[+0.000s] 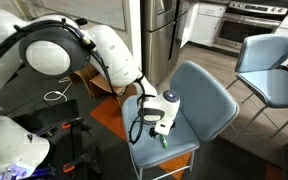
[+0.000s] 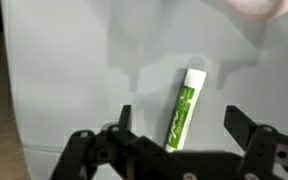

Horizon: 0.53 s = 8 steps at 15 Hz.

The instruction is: Move the green marker backwards

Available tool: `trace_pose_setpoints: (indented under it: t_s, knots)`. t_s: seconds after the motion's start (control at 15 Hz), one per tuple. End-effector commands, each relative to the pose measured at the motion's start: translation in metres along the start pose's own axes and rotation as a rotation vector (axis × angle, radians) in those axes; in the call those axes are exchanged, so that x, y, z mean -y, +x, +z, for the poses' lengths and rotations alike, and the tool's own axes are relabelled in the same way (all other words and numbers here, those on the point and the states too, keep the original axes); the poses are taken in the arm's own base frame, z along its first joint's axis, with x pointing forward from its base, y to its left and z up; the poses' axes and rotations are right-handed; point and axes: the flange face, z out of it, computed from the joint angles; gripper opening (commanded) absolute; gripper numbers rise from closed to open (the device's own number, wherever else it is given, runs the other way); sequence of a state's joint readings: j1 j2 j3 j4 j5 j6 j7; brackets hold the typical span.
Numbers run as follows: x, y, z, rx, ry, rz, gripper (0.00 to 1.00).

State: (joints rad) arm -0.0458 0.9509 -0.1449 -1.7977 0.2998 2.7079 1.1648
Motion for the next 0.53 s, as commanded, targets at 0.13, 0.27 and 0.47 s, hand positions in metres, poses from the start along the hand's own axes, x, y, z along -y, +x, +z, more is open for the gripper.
trace_pose_setpoints:
  t_s: [0.13, 0.27, 0.47]
  knots:
    - [0.017, 0.013, 0.021, -0.015, 0.011, 0.005, 0.58]
    - [0.020, 0.018, 0.024, -0.033, 0.017, 0.000, 0.42]
    - [0.024, 0.021, 0.020, -0.073, 0.022, -0.019, 0.20]
